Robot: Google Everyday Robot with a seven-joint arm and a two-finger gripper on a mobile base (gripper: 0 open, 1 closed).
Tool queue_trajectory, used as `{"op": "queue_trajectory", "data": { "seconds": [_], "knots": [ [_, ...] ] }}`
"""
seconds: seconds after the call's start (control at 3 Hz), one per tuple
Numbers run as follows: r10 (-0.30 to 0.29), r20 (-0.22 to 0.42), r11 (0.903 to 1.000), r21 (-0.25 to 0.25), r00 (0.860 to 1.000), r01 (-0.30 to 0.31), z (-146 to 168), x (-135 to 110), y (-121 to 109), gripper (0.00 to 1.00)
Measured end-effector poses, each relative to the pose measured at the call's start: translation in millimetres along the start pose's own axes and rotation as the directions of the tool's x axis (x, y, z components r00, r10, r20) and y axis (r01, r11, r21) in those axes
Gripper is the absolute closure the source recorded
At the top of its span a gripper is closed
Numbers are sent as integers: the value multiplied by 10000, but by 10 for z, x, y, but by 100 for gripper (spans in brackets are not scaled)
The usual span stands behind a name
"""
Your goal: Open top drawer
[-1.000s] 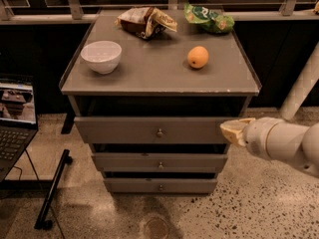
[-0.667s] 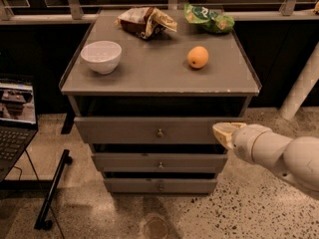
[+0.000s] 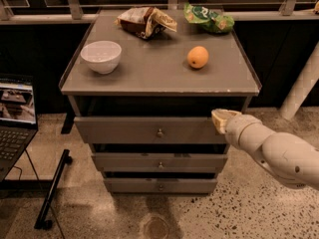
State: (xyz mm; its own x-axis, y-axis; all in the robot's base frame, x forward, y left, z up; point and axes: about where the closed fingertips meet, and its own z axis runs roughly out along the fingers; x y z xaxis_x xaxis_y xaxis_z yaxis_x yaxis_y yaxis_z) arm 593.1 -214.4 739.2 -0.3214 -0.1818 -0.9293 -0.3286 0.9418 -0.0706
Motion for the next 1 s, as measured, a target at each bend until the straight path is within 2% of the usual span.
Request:
{"op": "queue_trajectory", "data": {
  "seconds": [0.33, 0.67, 1.0],
  "knots": [
    [-25, -65, 9999, 108, 10000, 26, 348, -91, -104, 100],
    [-229, -271, 9997, 16, 9994, 230, 481, -43, -78, 100],
    [-478, -334, 9988, 33, 9983, 479, 482, -29, -60, 100]
  ]
}}
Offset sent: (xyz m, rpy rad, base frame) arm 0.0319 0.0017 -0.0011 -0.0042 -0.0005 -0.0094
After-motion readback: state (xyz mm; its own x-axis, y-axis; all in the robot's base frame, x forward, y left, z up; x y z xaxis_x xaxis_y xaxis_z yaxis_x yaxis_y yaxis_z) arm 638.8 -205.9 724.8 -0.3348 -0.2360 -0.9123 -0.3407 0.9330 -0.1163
